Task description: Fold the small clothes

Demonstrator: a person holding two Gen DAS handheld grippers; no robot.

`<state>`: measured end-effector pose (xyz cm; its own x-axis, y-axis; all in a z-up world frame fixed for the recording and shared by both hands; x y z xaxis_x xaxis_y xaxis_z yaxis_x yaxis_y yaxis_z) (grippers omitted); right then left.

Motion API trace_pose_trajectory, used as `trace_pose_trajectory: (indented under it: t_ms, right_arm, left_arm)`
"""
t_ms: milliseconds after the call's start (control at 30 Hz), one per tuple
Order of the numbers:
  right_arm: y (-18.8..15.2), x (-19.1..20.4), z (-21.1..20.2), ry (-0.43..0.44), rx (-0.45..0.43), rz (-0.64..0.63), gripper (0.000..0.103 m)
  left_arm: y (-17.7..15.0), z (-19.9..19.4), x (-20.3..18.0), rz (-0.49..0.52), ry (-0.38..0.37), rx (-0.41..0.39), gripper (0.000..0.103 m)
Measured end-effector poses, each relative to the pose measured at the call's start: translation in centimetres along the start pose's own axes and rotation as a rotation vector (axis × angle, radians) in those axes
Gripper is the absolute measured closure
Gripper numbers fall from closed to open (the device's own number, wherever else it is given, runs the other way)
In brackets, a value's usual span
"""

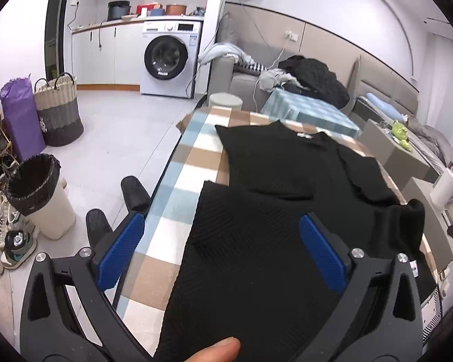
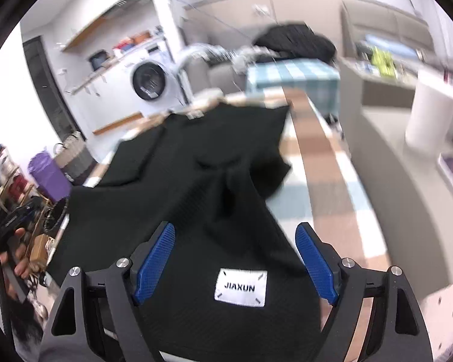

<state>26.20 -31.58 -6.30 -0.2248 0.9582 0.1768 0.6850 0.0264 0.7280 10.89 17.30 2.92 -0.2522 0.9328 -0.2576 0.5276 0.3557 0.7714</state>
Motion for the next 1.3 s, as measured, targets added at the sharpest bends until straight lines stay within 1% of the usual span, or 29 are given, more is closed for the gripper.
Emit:
trace_pose_trajectory:
  t_ms: [33,100,167,233,367,467,567,633,667,700,767,800,833,867,900,967,1033,1067,1100,1133,1167,1233,1300]
  right_arm:
    - [0.3,-0.2,-0.7,0.004,-0.017,-0.009,0.019]
    - [0.6,-1.4,-1.4,-0.004,-0.025,0.020,0.019]
    - [0.4,-2.4,-1.3,0.022,-0.010,0.045,0.019]
    - [-0.2,-3.4,-0.5,0.011,0.007,0.088,0.019]
    - [-1.7,-4.2,2.3,0.024,0.045,0.141,0.019]
    - [-2.0,-4.1,4.5,0.026,0.052,0.164,0.023]
    - [-1.9,-3.1,6.1,0.039,0.060,0.130,0.024]
    - [-1.9,-2.2,7.3,0.038,0.081,0.089,0.026]
    - [-1.9,-2.0,7.8,0.039,0.089,0.074,0.028]
    - [-2.0,-1.7,8.4,0.036,0.099,0.059,0.030]
    - [-2.1,-1.7,9.6,0.026,0.121,0.046,0.038]
    - [-2.1,-1.7,10.0,0.024,0.128,0.040,0.052]
    - [-2.3,-1.7,10.3,0.021,0.136,0.033,0.076]
    - [-2.4,-1.7,10.6,0.011,0.149,0.020,0.089]
    - [-2.5,-1.8,10.4,0.013,0.139,0.014,0.098]
    - [-2.3,-1.6,8.5,0.090,0.056,0.024,0.098]
    - [-2.0,-2.2,5.8,0.166,-0.057,0.066,0.098]
    - [-1.9,-3.2,4.6,0.176,-0.102,0.120,0.098]
    - [-2.0,-4.6,3.9,0.183,-0.127,0.194,0.098]
    - [-2.1,-5.4,3.9,0.181,-0.124,0.236,0.098]
    - [-2.4,-6.3,4.2,0.168,-0.099,0.271,0.098]
    - [-3.1,-7.1,5.1,0.136,-0.051,0.292,0.098]
    - [-3.5,-7.3,5.8,0.144,-0.027,0.322,0.096]
  left_arm:
    - [0.1,-0.5,0.2,-0.001,-0.002,0.000,0.001]
    - [0.1,-0.8,0.2,-0.015,0.003,0.000,0.001]
    - [0.0,-1.0,0.7,-0.030,0.010,0.006,0.001]
    - [-0.6,-0.9,1.5,-0.045,0.031,0.017,0.001]
    - [-0.7,0.8,2.2,-0.072,0.057,0.043,0.001]
    - [-1.2,2.8,3.0,-0.083,0.060,0.085,0.001]
    - [-1.5,5.2,3.4,-0.075,0.077,0.127,0.001]
    - [-1.9,6.5,3.6,-0.075,0.081,0.154,0.004]
    - [-2.2,7.3,3.8,-0.078,0.078,0.167,0.008]
    - [-2.3,7.9,3.7,-0.078,0.077,0.178,0.011]
    - [-2.8,9.1,3.6,-0.067,0.077,0.198,0.013]
    - [-2.9,9.4,3.5,-0.062,0.075,0.201,0.013]
    - [-3.0,9.6,3.5,-0.064,0.072,0.202,0.013]
    - [-3.1,10.1,3.4,-0.065,0.070,0.204,0.013]
    - [-3.1,10.2,3.4,-0.064,0.067,0.204,0.013]
    - [-3.1,10.3,3.3,-0.053,0.077,0.196,0.013]
    - [-2.9,10.4,3.3,-0.049,0.081,0.187,0.013]
    - [-2.9,10.6,3.2,-0.049,0.079,0.187,0.013]
    - [-3.0,10.7,3.2,-0.049,0.078,0.191,0.013]
    - [-3.0,10.9,3.2,-0.050,0.078,0.198,0.013]
    - [-3.1,11.1,3.2,-0.051,0.075,0.205,0.013]
    - [-3.2,11.4,3.0,-0.043,0.072,0.215,0.013]
    - [-3.2,11.9,2.9,-0.034,0.070,0.225,0.013]
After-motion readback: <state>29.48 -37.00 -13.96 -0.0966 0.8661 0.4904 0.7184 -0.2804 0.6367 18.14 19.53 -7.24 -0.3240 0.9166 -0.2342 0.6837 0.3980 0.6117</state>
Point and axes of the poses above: each gripper's, at about its wrist camera, not at the fingertips, and z roughly the way its jaws point, x to its left, y to its top, the point moved 5 cm from there along z, roughly the way its jaws point, and after that the axes turned 6 degrees about -z, right-handed, at the moved point
